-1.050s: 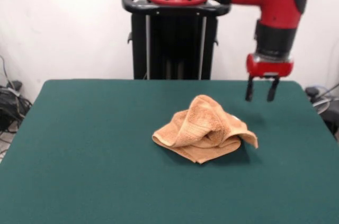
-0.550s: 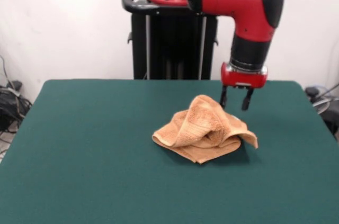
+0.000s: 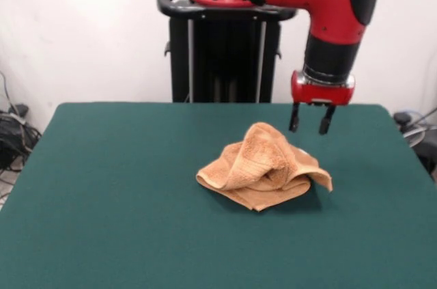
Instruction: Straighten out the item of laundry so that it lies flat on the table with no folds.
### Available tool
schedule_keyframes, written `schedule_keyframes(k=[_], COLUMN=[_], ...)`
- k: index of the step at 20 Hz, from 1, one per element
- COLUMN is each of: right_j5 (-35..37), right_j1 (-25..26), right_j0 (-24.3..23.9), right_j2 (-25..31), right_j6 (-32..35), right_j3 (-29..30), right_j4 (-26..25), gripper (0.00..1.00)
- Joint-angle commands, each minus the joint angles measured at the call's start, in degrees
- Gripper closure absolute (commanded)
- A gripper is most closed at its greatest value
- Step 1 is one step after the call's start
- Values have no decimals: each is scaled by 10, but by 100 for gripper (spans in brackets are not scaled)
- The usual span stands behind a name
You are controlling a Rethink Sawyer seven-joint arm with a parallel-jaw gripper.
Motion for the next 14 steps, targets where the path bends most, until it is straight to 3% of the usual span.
schedule_keyframes(k=[1, 5, 14], right_j5=[-10, -52, -59], right_j1=[38, 67, 79], right_j0=[5, -15, -25], right_j2=[-19, -19, -18], right_j6=[96, 86, 76], right_j3=[-70, -81, -97], right_j4=[8, -9, -17], gripper=[0, 0, 0])
